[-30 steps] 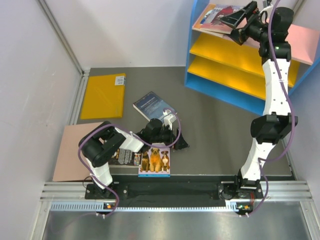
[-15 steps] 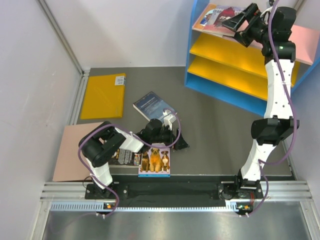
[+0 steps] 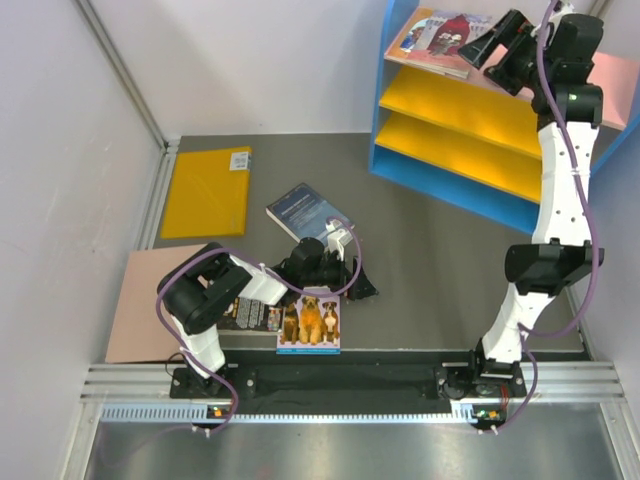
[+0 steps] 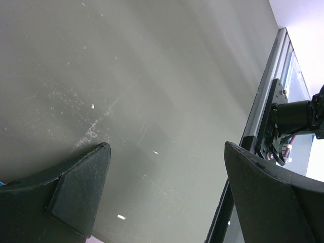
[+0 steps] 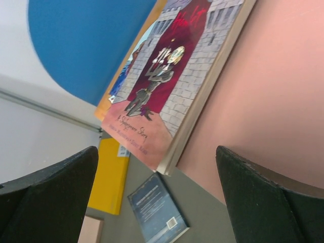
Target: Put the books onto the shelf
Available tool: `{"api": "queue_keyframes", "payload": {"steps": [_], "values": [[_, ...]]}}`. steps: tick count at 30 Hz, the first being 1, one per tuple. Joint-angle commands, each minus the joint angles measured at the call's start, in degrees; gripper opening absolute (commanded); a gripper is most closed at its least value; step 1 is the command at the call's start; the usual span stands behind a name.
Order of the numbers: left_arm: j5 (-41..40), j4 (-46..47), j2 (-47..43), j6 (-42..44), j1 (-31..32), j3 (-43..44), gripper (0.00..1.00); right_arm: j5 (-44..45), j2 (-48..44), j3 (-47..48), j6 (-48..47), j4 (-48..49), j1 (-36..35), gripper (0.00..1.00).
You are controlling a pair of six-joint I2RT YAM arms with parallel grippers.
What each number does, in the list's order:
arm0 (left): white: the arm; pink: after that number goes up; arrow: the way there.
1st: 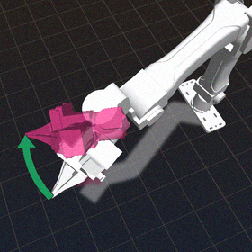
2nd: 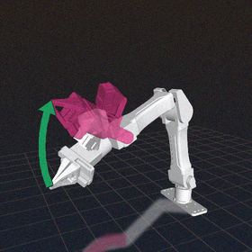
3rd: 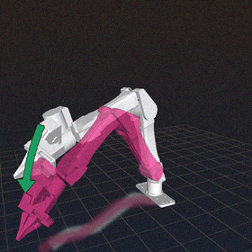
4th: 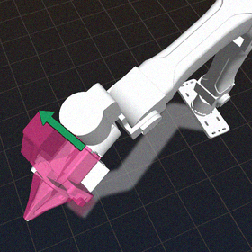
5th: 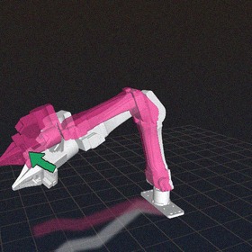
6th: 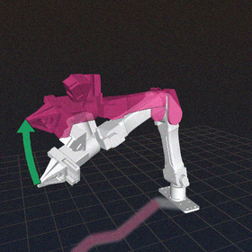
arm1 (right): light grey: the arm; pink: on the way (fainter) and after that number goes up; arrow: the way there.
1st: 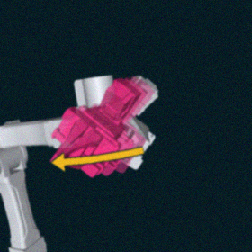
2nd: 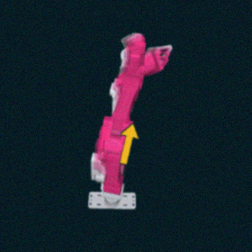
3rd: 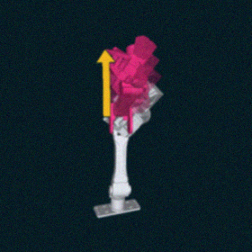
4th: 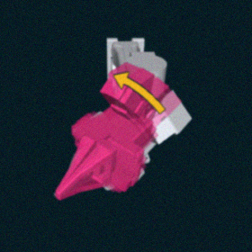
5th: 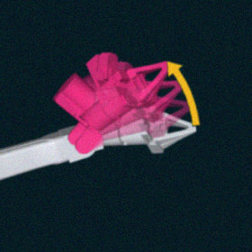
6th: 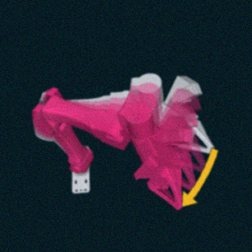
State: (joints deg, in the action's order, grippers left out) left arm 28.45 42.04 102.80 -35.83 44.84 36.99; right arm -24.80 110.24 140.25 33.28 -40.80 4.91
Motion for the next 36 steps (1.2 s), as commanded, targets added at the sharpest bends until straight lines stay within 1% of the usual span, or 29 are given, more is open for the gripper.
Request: {"api": "queue_keyframes", "payload": {"steps": [1, 5, 11, 12, 13, 14, 15, 16, 17, 18, 19, 20, 22, 28, 36], "values": [[0.12, -1.52, 0.20, 0.06, 0.42, -0.96, 0.99, 5.02, -0.54, -3.83, -4.10, -7.47, 2.82, 1.00], [0.12, -1.52, 0.38, 0.06, 0.42, -0.78, 0.99, 7.04, -2.13, -5.68, -4.54, -5.87, 4.23, 1.00], [0.29, -1.52, 0.56, 0.06, 0.51, -0.78, 0.99, 10.91, -1.43, -5.51, -6.73, -6.49, 4.59, 1.00], [0.29, -1.52, 0.56, 0.06, 0.43, -0.78, 0.99, 11.35, -1.43, -5.77, -6.82, -6.40, 4.50, 0.98], [0.21, -1.52, 0.64, 0.06, 0.42, -0.78, 0.99, 11.61, -1.25, -5.77, -7.00, -6.31, 4.58, 0.93], [0.21, -1.52, 0.64, 0.15, 0.51, -0.78, 0.99, 11.87, -1.16, -5.86, -7.08, -6.31, 4.59, 0.91], [0.21, -1.61, 0.64, 0.06, 0.43, -0.78, 0.99, 12.05, -1.16, -6.38, -7.17, -5.97, 4.59, 0.84], [0.21, -1.53, 0.56, 0.06, 0.51, -0.78, 0.99, 12.14, -1.16, -6.56, -7.09, -5.70, 4.59, 0.64], [0.21, -1.52, 0.64, 0.06, 0.43, -0.78, 0.99, 12.14, -1.16, -6.82, -7.09, -5.18, 4.50, 0.55], [0.21, -1.61, 0.64, 0.06, 0.42, -0.69, 0.99, 12.05, -0.99, -7.00, -7.00, -4.91, 4.41, 0.44], [0.12, -1.61, 0.73, 0.06, 0.51, -0.69, 0.99, 12.31, -0.90, -7.00, -7.08, -4.91, 4.41, 0.18], [0.12, -1.61, 0.73, 0.06, 0.43, -0.61, 0.99, 12.49, -0.64, -7.09, -7.26, -4.73, 4.32, 0.12], [0.20, -1.79, 0.82, 0.06, 0.42, -0.61, 0.99, 12.75, -0.20, -7.26, -7.26, -4.64, 4.06, 0.10], [0.12, -1.79, 0.73, 0.06, 0.42, -0.61, 0.99, 13.28, 0.59, -9.02, -7.17, -2.98, 2.04, 0.10], [-0.06, -1.88, 0.56, 0.06, 0.42, -0.61, 0.99, 13.81, 2.26, -8.76, -5.86, -0.08, 0.19, 0.10]]}}
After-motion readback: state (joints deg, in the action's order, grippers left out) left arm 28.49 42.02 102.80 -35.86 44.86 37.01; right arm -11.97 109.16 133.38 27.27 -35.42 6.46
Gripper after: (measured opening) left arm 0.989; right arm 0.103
